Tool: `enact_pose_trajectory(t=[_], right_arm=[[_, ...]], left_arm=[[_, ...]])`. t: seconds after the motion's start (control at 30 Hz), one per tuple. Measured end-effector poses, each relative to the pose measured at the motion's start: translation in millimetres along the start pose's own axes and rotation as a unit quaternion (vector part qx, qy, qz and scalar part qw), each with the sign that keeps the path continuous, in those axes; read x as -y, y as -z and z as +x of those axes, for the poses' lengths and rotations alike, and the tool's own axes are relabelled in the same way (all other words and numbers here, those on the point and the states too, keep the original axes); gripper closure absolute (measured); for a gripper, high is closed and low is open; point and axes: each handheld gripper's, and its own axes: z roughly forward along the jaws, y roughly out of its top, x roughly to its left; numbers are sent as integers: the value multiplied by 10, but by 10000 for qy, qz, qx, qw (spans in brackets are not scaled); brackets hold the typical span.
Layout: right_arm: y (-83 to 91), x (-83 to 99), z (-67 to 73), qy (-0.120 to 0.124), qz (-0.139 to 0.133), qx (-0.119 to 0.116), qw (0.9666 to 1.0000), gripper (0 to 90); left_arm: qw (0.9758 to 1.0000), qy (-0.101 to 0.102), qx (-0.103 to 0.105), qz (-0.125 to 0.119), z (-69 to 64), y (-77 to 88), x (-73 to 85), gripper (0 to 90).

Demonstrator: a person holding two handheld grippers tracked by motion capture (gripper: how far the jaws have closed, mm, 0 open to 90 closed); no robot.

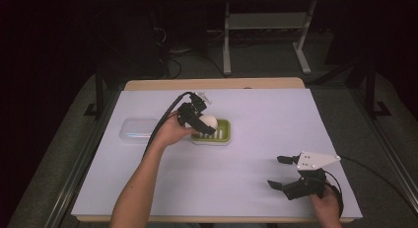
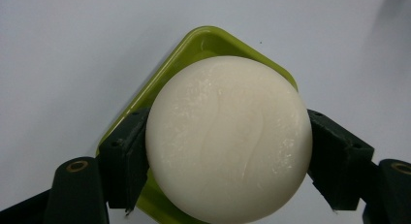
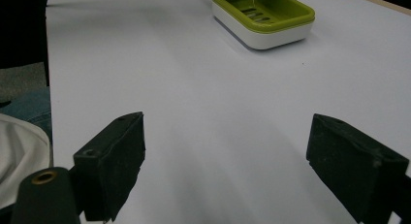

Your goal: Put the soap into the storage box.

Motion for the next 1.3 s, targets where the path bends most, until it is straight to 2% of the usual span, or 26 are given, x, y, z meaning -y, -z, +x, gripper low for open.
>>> enact_pose_trajectory(t=[0.57, 0.97, 1.3], right_arm=[[-6, 2, -1, -6, 1, -25, 10000, 131], [-5, 4, -3, -5, -3, -25, 10000, 130], [-4, 4, -4, -12, -4, -27, 10000, 131]], left_arm=[[9999, 83, -86, 23, 28, -112, -5, 253], [9996, 249, -85, 59, 59, -189, 7, 253], [9995, 264, -110, 134, 80, -243, 17, 253]])
